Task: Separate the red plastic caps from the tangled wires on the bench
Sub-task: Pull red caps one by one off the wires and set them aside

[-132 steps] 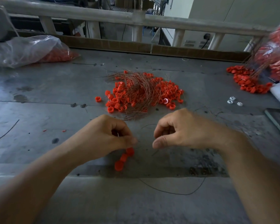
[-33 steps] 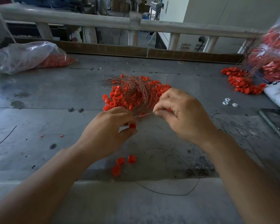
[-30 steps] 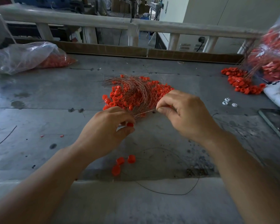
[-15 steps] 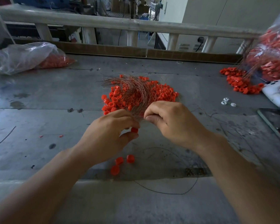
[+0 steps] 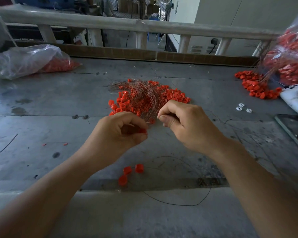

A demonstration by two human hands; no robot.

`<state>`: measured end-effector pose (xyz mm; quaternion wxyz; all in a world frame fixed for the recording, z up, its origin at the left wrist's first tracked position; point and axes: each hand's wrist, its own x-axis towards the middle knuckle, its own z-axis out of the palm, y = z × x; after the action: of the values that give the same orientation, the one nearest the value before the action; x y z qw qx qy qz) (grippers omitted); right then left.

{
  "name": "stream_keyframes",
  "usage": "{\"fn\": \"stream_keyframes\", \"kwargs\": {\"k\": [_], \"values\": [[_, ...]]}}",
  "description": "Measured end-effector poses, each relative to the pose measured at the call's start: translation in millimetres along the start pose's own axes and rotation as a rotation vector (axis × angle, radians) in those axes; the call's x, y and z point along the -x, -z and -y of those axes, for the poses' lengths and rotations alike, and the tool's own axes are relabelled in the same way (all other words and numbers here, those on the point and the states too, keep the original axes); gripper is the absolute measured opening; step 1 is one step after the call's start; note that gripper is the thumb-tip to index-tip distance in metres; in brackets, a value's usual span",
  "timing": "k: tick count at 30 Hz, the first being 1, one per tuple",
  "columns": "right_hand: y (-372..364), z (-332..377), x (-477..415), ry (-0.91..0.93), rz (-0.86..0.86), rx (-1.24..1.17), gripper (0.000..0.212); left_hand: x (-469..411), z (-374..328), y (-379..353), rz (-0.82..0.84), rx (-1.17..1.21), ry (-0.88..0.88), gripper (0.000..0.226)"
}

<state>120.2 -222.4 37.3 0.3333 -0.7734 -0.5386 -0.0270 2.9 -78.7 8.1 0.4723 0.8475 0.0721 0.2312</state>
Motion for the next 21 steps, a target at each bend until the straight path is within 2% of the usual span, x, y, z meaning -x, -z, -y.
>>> {"fn": "stream_keyframes", "kwargs": {"k": [6, 15, 21], "values": [[-10, 7, 1, 0.051, 0.054, -0.032, 0.014, 1, 1, -1, 0.035, 0.035, -0.021, 0.036], [-7, 5, 2, 0.043, 0.026, 0.022, 0.018, 0, -3, 4, 0.022, 0.029, -0.035, 0.044], [-10, 6, 1, 0.073, 0.079, 0.025, 0.009, 2, -8, 5, 0.024, 0.035, -0.060, 0.038]]}}
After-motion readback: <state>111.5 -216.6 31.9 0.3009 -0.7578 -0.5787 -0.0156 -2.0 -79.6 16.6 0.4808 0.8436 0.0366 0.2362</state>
